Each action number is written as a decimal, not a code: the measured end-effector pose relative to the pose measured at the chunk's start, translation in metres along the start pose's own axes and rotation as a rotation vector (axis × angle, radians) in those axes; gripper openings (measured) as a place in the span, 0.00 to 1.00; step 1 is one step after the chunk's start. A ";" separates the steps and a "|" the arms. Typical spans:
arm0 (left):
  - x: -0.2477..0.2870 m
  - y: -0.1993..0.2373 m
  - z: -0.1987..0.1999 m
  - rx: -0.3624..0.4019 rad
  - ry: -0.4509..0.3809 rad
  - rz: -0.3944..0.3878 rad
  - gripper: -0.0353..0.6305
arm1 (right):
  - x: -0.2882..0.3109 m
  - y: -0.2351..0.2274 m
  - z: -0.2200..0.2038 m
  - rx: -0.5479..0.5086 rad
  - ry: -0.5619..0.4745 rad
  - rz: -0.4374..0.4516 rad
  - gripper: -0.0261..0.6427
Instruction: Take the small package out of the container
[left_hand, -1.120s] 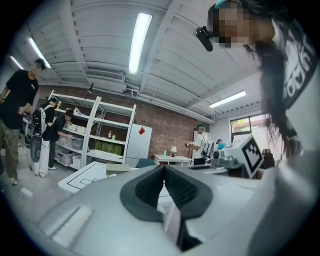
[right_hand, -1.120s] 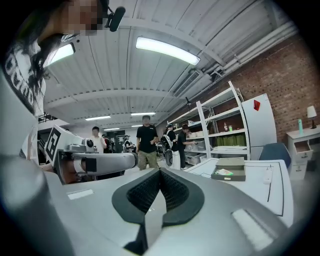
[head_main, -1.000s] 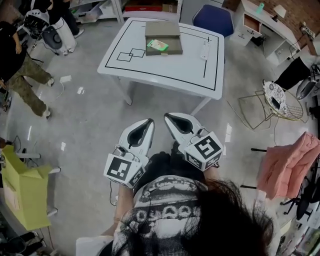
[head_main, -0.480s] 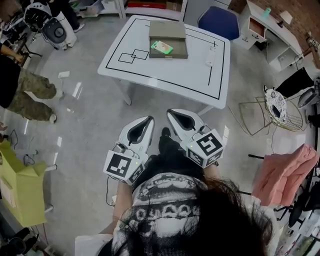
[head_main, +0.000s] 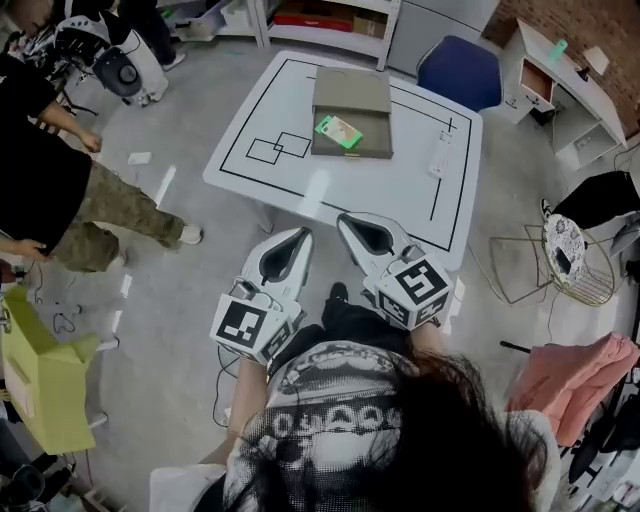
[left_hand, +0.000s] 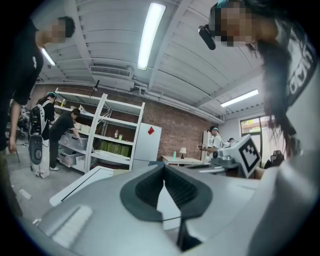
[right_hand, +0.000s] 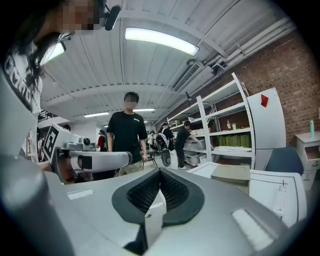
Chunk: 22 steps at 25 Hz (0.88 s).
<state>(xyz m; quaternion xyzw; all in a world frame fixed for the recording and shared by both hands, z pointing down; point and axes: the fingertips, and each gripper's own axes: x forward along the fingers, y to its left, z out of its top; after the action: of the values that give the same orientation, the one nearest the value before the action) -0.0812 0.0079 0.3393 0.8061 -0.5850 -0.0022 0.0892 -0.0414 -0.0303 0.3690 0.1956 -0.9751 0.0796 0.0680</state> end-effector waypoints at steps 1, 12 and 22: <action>0.011 0.003 0.000 0.006 -0.004 -0.010 0.05 | 0.006 -0.009 0.002 -0.001 0.000 0.003 0.03; 0.098 0.021 0.003 0.018 0.008 -0.067 0.05 | 0.041 -0.090 -0.002 0.035 0.022 -0.004 0.03; 0.132 0.038 -0.006 0.009 0.049 -0.120 0.05 | 0.057 -0.119 -0.020 0.080 0.064 -0.054 0.04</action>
<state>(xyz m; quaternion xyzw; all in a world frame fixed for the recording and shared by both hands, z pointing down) -0.0749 -0.1269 0.3642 0.8400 -0.5332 0.0149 0.0997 -0.0445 -0.1566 0.4128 0.2217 -0.9628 0.1228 0.0933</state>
